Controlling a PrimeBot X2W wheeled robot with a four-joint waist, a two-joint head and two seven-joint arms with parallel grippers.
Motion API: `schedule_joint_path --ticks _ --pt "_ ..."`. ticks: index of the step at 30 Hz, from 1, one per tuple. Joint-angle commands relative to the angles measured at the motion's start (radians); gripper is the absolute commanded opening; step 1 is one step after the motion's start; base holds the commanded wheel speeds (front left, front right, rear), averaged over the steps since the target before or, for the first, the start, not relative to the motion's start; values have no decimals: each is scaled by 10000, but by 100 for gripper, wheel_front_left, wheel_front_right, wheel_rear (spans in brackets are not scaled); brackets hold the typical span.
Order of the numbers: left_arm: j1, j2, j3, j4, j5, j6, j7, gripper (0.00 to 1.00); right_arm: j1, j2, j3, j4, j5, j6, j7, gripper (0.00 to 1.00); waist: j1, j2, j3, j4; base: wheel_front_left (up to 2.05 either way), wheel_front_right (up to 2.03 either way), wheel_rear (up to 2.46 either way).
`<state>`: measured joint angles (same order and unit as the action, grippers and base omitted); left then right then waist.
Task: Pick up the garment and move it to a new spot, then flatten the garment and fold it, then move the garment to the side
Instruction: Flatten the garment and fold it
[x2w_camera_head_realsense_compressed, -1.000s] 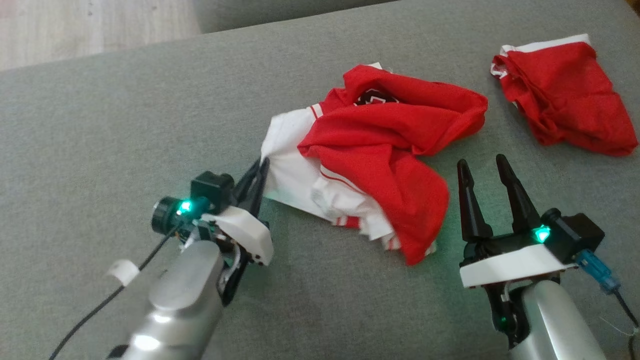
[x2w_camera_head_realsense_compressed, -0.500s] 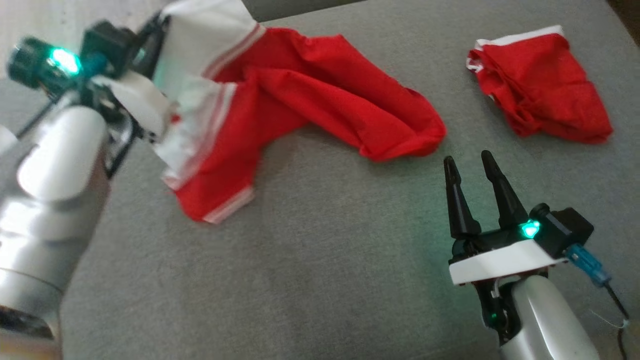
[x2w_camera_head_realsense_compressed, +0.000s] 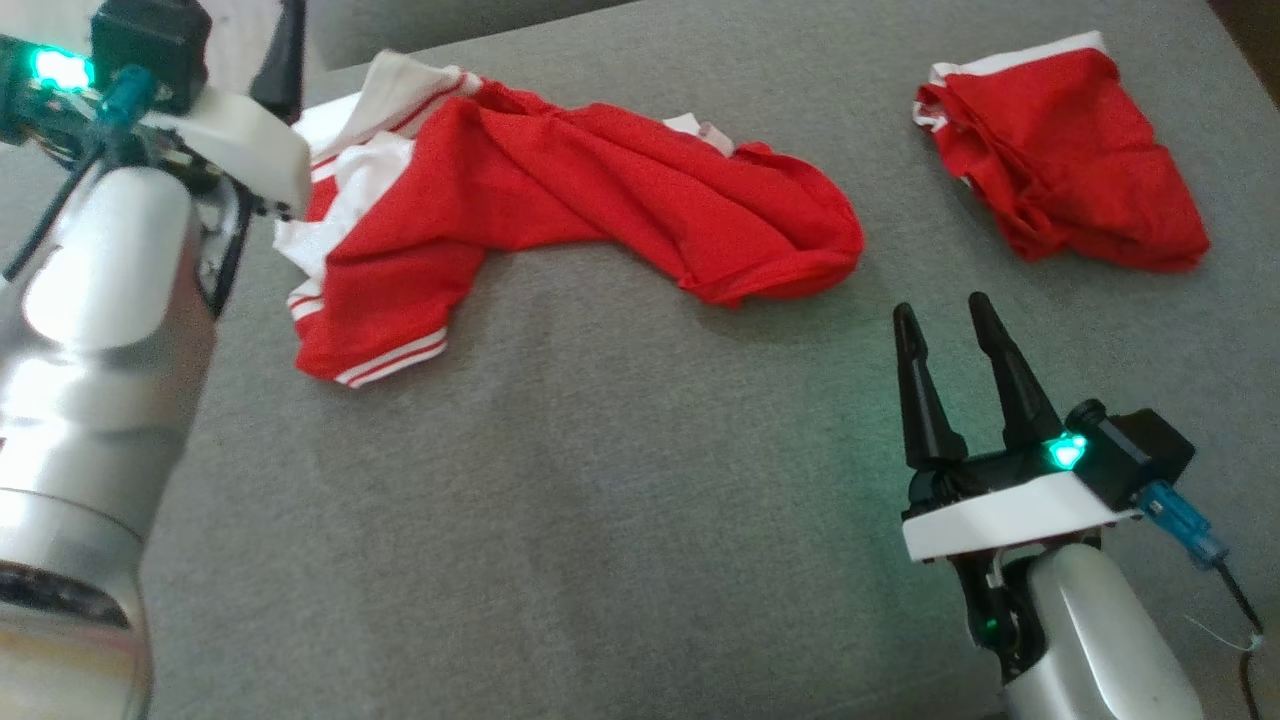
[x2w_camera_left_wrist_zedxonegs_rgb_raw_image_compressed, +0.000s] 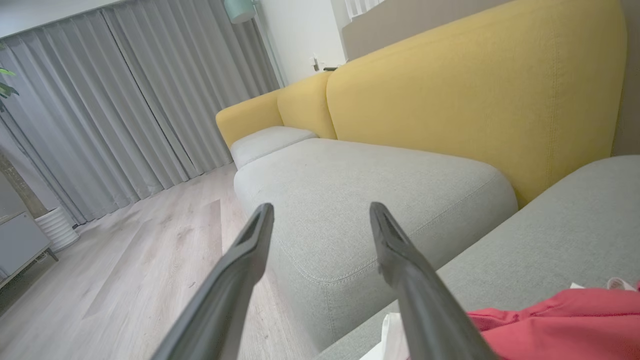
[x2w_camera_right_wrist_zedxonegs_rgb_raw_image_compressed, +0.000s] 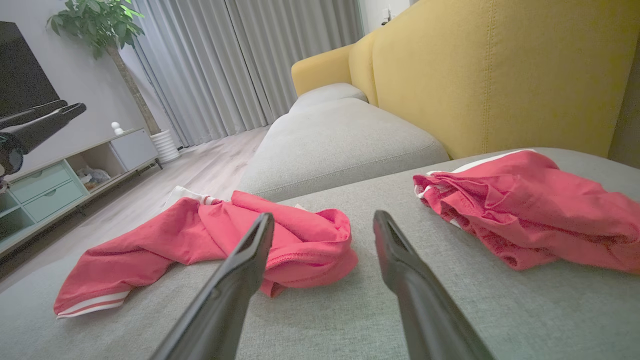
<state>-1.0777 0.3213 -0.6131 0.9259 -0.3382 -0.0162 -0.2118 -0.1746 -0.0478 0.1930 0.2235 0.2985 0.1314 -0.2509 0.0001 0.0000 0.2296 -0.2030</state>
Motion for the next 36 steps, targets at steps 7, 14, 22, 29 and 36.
schedule_joint_path --ticks 7,14,22,29,36 --pt "1176 -216 946 -1058 -717 257 -487 100 -4 -24 -253 -272 -382 -7 -109 100 -1 0 -454 1120 0 0 0" --pt "3417 -551 1613 -3167 -921 648 -496 100 276 -24 -693 -231 -657 -7 -109 100 -1 0 -801 1994 0 0 0" --pt "6626 -1097 2220 -4937 -1088 995 -498 100 594 -24 -824 -160 -774 -7 -109 100 -1 0 -1098 2567 0 0 0" --pt "7432 -1347 2613 -5322 -904 969 -499 100 557 -24 -715 -175 -793 -7 -109 100 -1 0 -985 2524 0 0 0" --pt "6381 -1142 2453 -4682 -652 599 -175 100 339 -24 -548 -217 -789 -7 -109 100 -1 0 -471 2078 0 0 0"
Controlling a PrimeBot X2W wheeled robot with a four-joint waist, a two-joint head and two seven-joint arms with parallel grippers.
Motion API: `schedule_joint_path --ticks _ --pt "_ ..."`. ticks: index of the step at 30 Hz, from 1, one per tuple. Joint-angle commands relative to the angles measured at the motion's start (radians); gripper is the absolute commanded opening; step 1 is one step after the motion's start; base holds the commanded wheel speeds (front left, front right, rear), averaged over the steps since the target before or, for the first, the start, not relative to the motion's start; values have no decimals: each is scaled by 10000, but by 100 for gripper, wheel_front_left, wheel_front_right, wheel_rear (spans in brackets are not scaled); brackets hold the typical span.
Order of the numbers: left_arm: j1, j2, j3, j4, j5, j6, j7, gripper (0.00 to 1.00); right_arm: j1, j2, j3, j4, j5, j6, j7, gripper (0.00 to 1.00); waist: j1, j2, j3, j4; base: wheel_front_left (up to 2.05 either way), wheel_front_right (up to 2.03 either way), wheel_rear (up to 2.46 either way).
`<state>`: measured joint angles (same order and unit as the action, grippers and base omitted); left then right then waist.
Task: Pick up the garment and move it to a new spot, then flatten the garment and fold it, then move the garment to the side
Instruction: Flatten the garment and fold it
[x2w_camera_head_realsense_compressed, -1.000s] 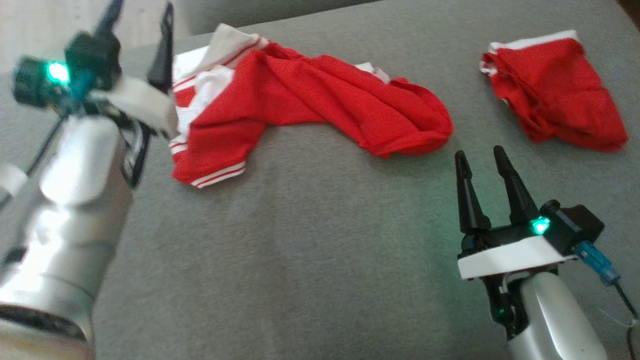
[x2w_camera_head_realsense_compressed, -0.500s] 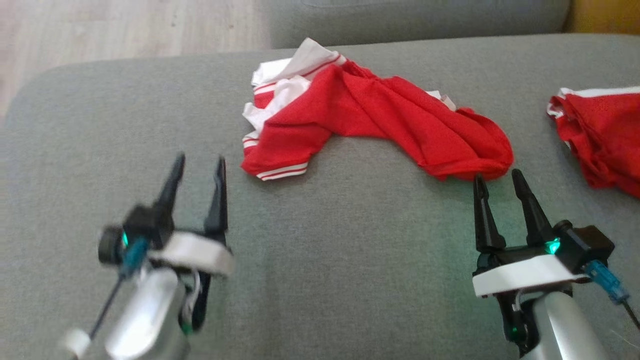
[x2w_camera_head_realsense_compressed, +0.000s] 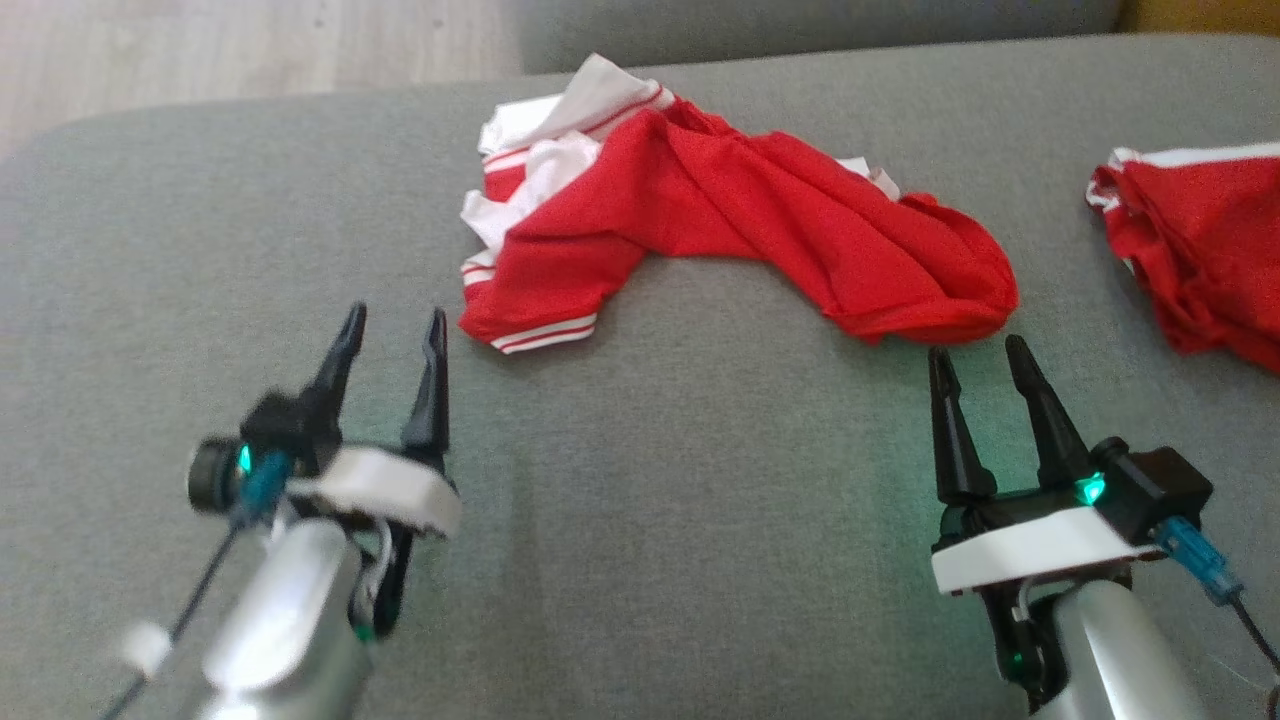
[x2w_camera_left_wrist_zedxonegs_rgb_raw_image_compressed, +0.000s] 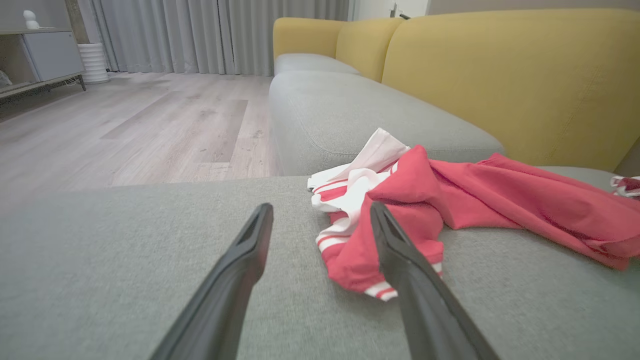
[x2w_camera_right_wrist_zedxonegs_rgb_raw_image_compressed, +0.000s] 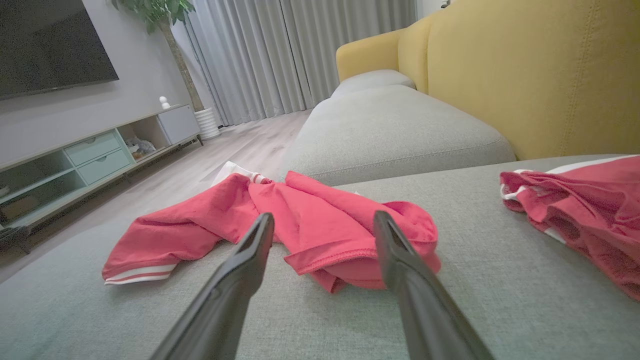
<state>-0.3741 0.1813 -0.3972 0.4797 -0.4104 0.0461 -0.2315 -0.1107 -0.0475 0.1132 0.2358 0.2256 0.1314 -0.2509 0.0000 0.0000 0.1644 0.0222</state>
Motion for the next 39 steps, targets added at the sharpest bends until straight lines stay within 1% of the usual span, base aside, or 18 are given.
schedule_joint_path --ticks 1,6,15,22,25,31,32,33,34,37,39 --pt "-907 301 266 -24 74 -82 226 100 -332 -28 269 -349 -50 -7 -109 100 0 0 286 -257 0 0 0" --pt "-2379 425 268 1103 -146 -524 1259 100 -508 -28 338 -410 -3 -7 -109 100 0 0 871 -698 0 0 0" --pt "-4585 632 507 3433 -430 -692 2380 100 -836 -28 359 -500 90 -7 -109 100 0 0 1830 -1435 0 0 0" --pt "-5293 676 401 4669 -414 -859 2524 100 -915 -28 302 -544 131 -7 -109 100 0 0 2167 -1669 0 0 0" --pt "-5520 713 327 5128 -362 -925 2385 100 -920 -28 269 -548 121 -7 -109 100 0 0 2275 -1690 0 0 0" --pt "-5817 592 173 5817 -428 -1267 2190 100 -961 -28 196 -537 55 -7 -109 100 0 0 2366 -1656 0 0 0" --pt "-5854 571 129 5892 -428 -1327 2141 92 -962 -28 187 -531 47 -7 -109 100 0 0 2367 -1646 0 0 0" --pt "-5890 541 94 5952 -440 -1383 2075 32 -963 -28 187 -525 42 -7 -109 100 0 0 2367 -1633 0 0 0" --pt "-5930 510 56 5985 -447 -1437 1975 0 -968 -28 194 -515 40 -7 -109 100 0 0 2366 -1618 0 0 0" --pt "-6035 441 -76 6069 -443 -1556 1664 0 -983 -28 240 -484 43 -7 -109 100 0 0 2341 -1569 0 0 0" --pt "-6107 385 -204 6095 -434 -1634 1262 0 -977 -28 268 -440 45 -7 -109 100 0 0 2248 -1520 0 0 0"
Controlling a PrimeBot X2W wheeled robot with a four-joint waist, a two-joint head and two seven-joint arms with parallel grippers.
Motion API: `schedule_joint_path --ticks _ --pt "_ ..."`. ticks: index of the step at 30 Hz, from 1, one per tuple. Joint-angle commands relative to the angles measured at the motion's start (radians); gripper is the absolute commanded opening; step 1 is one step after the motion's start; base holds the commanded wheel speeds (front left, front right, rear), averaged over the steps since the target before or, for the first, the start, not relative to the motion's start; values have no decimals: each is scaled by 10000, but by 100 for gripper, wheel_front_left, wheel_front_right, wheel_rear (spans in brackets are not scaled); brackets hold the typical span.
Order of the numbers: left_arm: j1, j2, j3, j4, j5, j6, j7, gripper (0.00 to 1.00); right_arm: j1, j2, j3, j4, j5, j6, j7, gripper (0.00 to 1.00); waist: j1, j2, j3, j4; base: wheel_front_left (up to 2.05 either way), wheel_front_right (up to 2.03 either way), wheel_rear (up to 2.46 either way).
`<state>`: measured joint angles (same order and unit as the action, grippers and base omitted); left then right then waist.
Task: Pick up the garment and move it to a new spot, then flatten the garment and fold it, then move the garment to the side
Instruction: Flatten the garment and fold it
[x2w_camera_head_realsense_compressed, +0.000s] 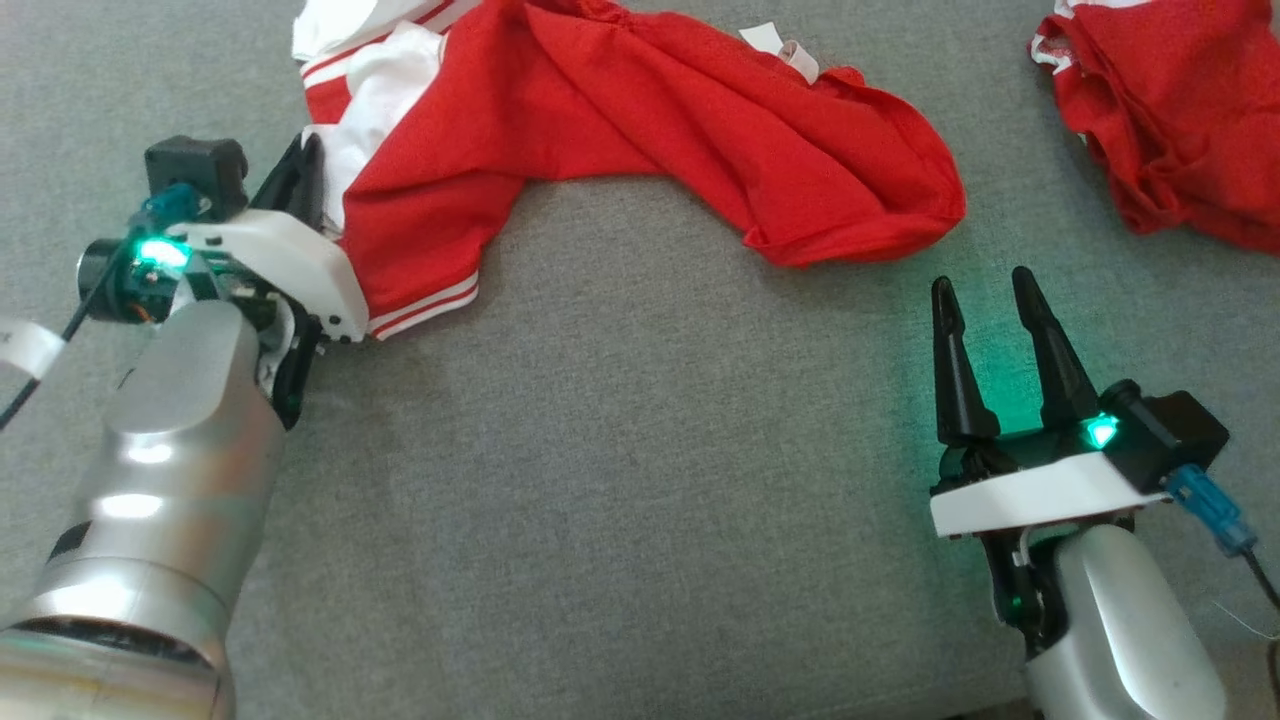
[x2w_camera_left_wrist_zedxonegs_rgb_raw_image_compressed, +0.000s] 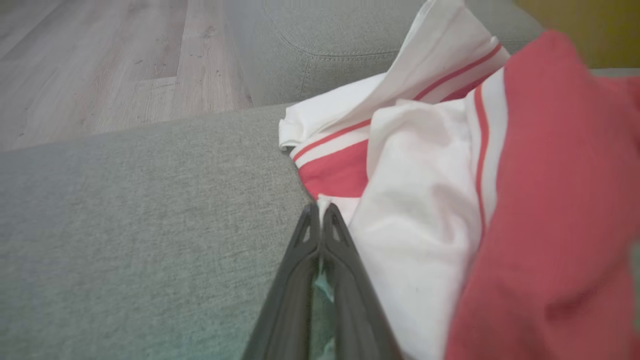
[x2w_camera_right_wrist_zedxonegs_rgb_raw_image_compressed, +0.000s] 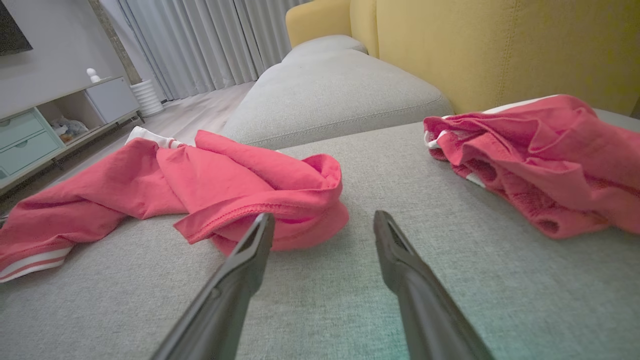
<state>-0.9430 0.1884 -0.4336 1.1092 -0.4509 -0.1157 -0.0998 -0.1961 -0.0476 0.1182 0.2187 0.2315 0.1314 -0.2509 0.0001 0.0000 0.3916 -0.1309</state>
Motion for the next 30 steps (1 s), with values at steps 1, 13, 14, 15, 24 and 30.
schedule_joint_path --ticks 1,13,14,15,24,30 --pt "-440 303 114 -210 -15 -34 -220 0 -119 -26 219 -247 -13 -7 -109 100 -1 0 -75 27 0 0 0" --pt "-873 795 -432 -2834 780 -126 -1610 0 28 -26 90 -4 33 -7 -109 100 -1 0 -1216 371 0 0 0" --pt "-763 876 -494 -3397 852 -133 -1612 0 62 -26 77 24 31 -7 -109 100 -1 0 -1329 420 0 0 0" --pt "-625 985 -668 -4031 975 -138 -1614 0 100 -26 60 53 30 -7 -109 100 -1 0 -1439 474 0 0 0" --pt "956 2935 -2641 -8081 774 -147 -1618 0 419 -26 -143 247 85 -7 -109 100 -1 0 -2189 952 0 0 0" --pt "1998 4778 -4515 -9965 380 -148 -1618 0 556 -26 -287 328 101 -7 -109 100 -1 0 -2475 1315 0 0 0"
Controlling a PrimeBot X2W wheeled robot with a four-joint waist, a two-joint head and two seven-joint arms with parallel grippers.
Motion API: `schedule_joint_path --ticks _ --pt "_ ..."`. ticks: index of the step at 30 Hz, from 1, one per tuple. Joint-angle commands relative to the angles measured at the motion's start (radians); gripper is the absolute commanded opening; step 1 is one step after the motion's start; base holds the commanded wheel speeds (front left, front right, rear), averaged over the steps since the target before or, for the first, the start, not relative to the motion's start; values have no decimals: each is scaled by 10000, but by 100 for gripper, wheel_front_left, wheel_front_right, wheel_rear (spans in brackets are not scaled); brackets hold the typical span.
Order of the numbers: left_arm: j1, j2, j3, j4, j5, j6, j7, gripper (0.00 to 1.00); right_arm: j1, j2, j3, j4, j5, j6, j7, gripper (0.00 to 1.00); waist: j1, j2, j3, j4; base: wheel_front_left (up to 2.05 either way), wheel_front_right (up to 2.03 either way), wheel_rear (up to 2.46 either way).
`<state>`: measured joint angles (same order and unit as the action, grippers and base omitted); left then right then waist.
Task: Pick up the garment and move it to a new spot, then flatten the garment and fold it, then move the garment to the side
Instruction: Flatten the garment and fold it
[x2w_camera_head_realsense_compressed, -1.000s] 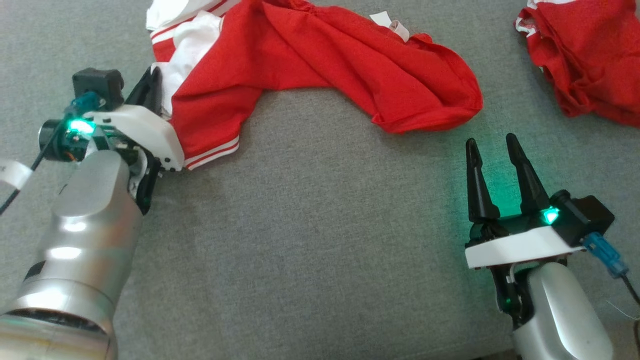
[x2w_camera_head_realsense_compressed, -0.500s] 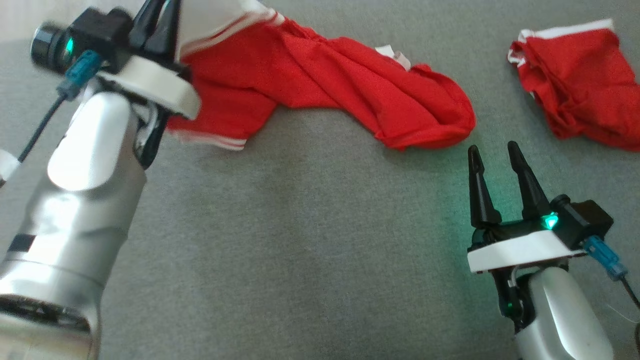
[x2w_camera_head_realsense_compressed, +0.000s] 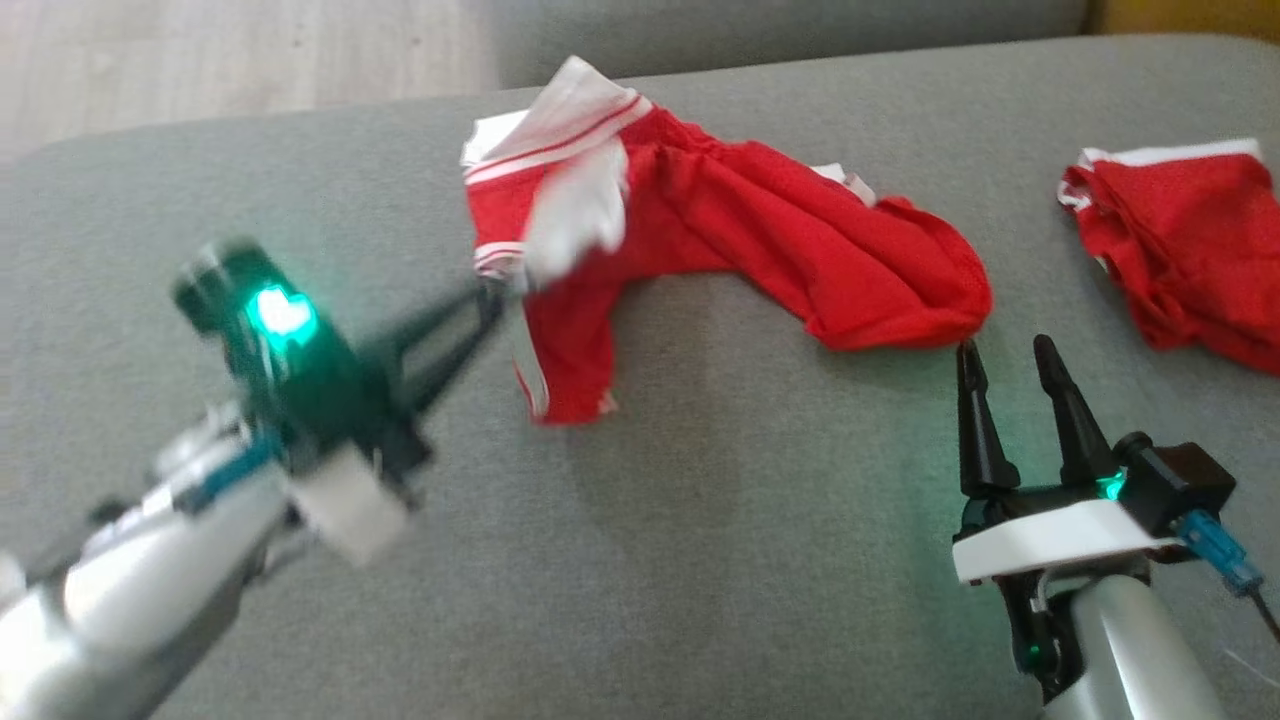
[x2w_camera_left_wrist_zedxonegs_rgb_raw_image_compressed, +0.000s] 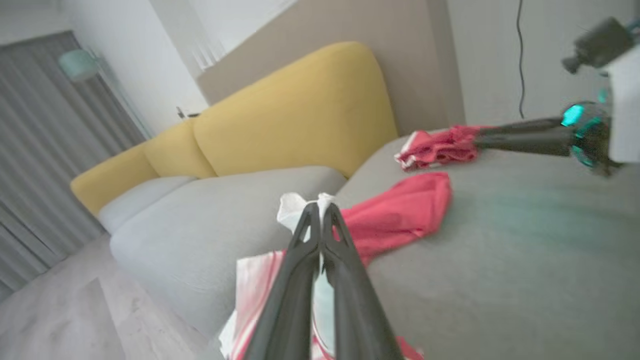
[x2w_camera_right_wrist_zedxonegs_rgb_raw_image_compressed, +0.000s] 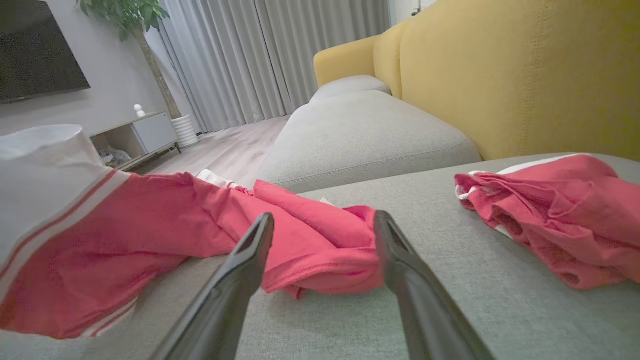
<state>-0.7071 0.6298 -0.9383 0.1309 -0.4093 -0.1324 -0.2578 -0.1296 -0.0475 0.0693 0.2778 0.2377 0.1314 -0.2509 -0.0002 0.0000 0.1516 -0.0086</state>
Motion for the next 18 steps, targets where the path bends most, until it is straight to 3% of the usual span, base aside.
schedule_joint_path --ticks 1,5,9,15,18 --pt "-242 660 124 -419 -141 19 -38 0 -100 -28 197 -244 38 -7 -109 100 2 0 -108 148 0 0 0" --pt "-120 1774 -1599 -1101 -329 18 -39 0 -62 -28 196 -133 -5 -7 -109 100 2 0 -227 347 0 0 0" --pt "-256 2411 -2708 -1434 -276 18 -39 0 -8 -28 209 -17 -29 -7 -109 100 2 0 -384 469 0 0 0" --pt "-548 2991 -3235 -1701 128 18 -39 0 83 -28 158 106 -46 -7 -109 100 2 0 -589 599 0 0 0" --pt "-917 3208 -2826 -1566 215 86 -39 0 124 -28 144 146 -41 -7 -109 100 2 0 -660 676 0 0 0"
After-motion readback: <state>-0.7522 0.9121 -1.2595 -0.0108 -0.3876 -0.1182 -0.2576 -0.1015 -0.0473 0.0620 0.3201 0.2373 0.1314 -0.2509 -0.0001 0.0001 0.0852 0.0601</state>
